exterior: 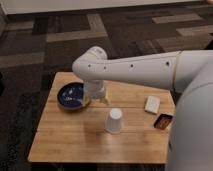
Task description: Place the ceramic cup over the eraser
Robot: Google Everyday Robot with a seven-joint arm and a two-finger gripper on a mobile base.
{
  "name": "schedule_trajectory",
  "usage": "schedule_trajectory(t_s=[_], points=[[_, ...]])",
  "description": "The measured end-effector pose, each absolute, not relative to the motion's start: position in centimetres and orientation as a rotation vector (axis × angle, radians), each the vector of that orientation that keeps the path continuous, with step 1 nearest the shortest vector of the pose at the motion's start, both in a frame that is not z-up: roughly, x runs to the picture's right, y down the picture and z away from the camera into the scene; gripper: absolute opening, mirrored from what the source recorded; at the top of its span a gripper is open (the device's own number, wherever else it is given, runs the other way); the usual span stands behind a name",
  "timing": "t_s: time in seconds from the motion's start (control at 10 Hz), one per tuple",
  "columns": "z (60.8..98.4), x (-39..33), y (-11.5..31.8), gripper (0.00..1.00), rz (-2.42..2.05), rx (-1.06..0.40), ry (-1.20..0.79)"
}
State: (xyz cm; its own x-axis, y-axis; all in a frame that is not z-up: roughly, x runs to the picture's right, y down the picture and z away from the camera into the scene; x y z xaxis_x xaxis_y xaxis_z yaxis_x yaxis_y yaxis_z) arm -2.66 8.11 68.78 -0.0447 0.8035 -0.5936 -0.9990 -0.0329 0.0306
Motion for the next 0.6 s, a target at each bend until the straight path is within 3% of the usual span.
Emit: schedule_trajectory(t_s=[0.6], points=[[66.3, 1.3, 10.9, 0.65, 1.586, -0.463, 0.486]])
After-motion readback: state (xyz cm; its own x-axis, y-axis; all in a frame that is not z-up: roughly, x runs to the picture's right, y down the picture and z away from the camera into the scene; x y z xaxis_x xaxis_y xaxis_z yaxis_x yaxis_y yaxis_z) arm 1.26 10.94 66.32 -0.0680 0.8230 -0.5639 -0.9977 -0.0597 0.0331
